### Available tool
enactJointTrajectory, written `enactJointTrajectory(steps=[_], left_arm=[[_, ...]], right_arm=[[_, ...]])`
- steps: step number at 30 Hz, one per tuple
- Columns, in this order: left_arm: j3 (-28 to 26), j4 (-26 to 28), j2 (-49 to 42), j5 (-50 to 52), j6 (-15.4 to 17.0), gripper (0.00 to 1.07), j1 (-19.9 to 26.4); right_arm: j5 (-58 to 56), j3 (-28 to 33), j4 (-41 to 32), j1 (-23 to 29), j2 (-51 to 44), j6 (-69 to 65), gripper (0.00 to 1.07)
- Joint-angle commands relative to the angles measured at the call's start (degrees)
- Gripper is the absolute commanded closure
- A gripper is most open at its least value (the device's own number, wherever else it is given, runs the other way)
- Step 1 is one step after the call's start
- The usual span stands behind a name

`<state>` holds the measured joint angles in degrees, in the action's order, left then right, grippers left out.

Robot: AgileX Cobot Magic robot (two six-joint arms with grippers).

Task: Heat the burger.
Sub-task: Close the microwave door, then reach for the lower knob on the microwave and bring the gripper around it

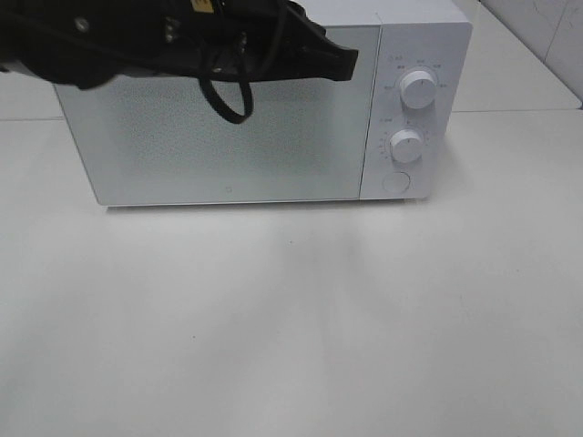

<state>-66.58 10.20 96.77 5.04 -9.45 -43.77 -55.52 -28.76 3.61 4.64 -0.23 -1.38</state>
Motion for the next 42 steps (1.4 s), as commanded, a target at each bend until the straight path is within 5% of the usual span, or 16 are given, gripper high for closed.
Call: enactJointTrajectory(steps=[1, 5, 11, 13, 14, 15, 16, 17, 18, 23, 28, 31, 33, 36, 42], left_arm=[[-0.4, -0.1, -6.3, -16.9, 0.6, 1.07, -0.2], [-0.4, -0.1, -10.0, -27.4, 2.1, 1.06, -0.2], [-0.3, -1.0, -15.4, -45.7, 7.1, 0.78, 0.9], [-0.3, -3.3, -16.8, -51.2, 11.3, 0.51, 3.3], [-0.3, -3.3, -16.8, -51.2, 11.3, 0.51, 3.3], [-0.3, -6.9, -17.4, -54.8, 14.4, 0.27, 4.5], [-0.3, -6.9, -17.4, -54.8, 14.4, 0.27, 4.5], [-0.3, -12.2, -18.0, -58.2, 14.7, 0.08, 4.6], [-0.3, -14.3, -18.2, -60.0, 14.8, 0.04, 4.6], [-0.3, -17.5, -18.9, -65.6, 14.7, 0.05, 4.9], [-0.2, -14.6, -20.7, -66.2, 14.4, 0.05, 9.5], [-0.2, -12.7, -22.3, -68.2, 12.9, 0.05, 14.5], [0.1, -12.8, -23.4, -70.2, 10.7, 0.05, 23.5], [0.7, -12.8, -23.5, -70.1, 10.6, 0.05, 30.0], [4.4, -12.5, -24.0, -70.1, 10.6, 0.05, 35.5]], right_arm=[[0.5, 0.4, -0.1, -0.1, -1.5, 0.5, 0.31], [0.5, 0.4, -0.1, -0.1, -1.5, 0.5, 0.31], [0.5, 0.4, -0.1, -0.1, -1.5, 0.5, 0.31], [0.5, 0.4, -0.1, -0.1, -1.5, 0.5, 0.31], [0.5, 0.4, -0.1, -0.1, -1.5, 0.5, 0.31], [0.5, 0.4, -0.1, -0.1, -1.5, 0.5, 0.31], [0.5, 0.4, -0.1, -0.1, -1.5, 0.5, 0.31], [0.5, 0.4, -0.1, -0.1, -1.5, 0.5, 0.31], [0.5, 0.4, -0.1, -0.1, -1.5, 0.5, 0.31], [0.5, 0.4, -0.1, -0.1, -1.5, 0.5, 0.31], [0.5, 0.4, -0.1, -0.1, -1.5, 0.5, 0.31], [0.5, 0.4, -0.1, -0.1, -1.5, 0.5, 0.31], [0.5, 0.4, -0.1, -0.1, -1.5, 0.5, 0.31], [0.5, 0.4, -0.1, -0.1, -1.5, 0.5, 0.31], [0.5, 0.4, -0.1, -0.1, -1.5, 0.5, 0.31]])
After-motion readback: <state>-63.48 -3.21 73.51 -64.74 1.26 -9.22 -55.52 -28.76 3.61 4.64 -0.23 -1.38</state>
